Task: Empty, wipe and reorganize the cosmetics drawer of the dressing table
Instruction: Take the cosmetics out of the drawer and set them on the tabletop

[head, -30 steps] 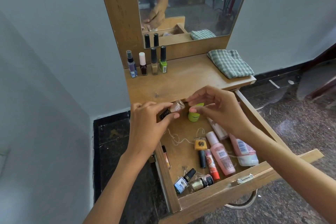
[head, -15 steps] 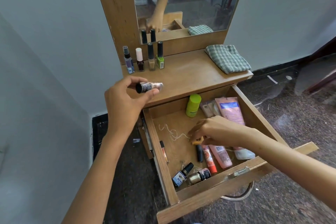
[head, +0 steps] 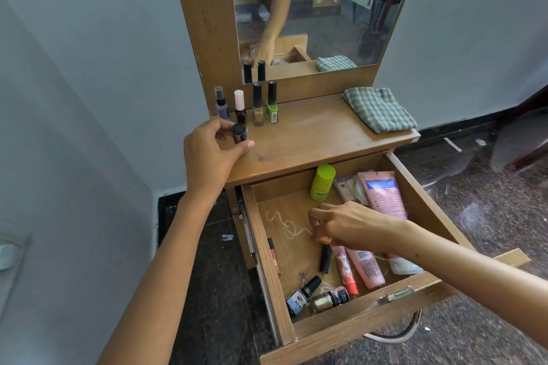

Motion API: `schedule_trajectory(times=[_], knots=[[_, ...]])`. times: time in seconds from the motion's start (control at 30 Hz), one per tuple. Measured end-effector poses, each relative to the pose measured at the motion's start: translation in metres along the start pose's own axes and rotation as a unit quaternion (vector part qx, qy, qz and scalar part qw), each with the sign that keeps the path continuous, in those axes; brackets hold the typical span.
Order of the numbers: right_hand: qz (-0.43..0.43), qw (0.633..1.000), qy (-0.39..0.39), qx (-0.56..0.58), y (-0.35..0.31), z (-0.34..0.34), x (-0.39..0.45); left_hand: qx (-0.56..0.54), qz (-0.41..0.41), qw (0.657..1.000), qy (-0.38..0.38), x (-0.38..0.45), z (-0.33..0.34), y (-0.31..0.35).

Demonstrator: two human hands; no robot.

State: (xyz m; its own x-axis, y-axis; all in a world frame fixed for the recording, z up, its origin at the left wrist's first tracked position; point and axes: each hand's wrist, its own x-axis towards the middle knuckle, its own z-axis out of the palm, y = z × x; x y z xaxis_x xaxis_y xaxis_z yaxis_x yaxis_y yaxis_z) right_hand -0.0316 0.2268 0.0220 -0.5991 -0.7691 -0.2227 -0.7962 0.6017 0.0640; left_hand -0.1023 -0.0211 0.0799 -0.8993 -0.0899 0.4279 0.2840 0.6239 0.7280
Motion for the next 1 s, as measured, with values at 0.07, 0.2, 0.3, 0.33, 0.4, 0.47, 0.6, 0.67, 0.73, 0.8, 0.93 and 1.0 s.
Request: schedule_trajectory(times=[0.07,0.2,0.3,0.33,0.4,0.47,0.6,0.67,0.73,0.8,0.93,1.0], knots=[[0.006,1.000,0.004,0.018,0.001,-0.001,-0.001,0.005,-0.001,1.000,0.001,0.000,0.003,-0.003],[0.028,0.998,0.051,0.032,0.002,-0.004,-0.005,-0.016,-0.013,1.000,-0.001,-0.002,0.007,-0.006],[0.054,0.986,0.109,0.118,0.005,-0.008,-0.006,-0.026,-0.017,1.000,0.003,-0.003,0.009,-0.008],[0.059,0.975,0.137,0.165,0.006,-0.014,-0.004,-0.027,-0.020,0.999,0.007,-0.003,0.010,-0.009],[0.072,0.941,0.215,0.251,0.006,-0.029,0.003,-0.019,-0.024,0.999,0.015,-0.001,0.010,-0.012],[0.111,0.882,0.318,0.330,0.006,-0.046,0.014,-0.009,-0.025,0.999,0.023,0.001,0.010,-0.016],[0.231,0.755,0.469,0.396,0.006,-0.071,0.054,-0.022,-0.031,0.999,0.030,0.001,0.009,-0.020],[0.267,0.714,0.497,0.415,0.009,-0.073,0.078,-0.034,-0.037,0.998,0.037,0.001,0.009,-0.021],[0.284,0.710,0.501,0.405,0.012,-0.071,0.099,-0.038,-0.049,0.997,0.044,0.003,0.009,-0.024],[0.294,0.725,0.498,0.374,0.013,-0.068,0.115,-0.032,-0.058,0.997,0.047,0.006,0.010,-0.028],[0.320,0.740,0.494,0.325,0.014,-0.067,0.135,-0.019,-0.069,0.996,0.058,0.011,0.010,-0.034],[0.331,0.745,0.490,0.311,0.015,-0.068,0.140,-0.019,-0.069,0.996,0.061,0.011,0.010,-0.035]])
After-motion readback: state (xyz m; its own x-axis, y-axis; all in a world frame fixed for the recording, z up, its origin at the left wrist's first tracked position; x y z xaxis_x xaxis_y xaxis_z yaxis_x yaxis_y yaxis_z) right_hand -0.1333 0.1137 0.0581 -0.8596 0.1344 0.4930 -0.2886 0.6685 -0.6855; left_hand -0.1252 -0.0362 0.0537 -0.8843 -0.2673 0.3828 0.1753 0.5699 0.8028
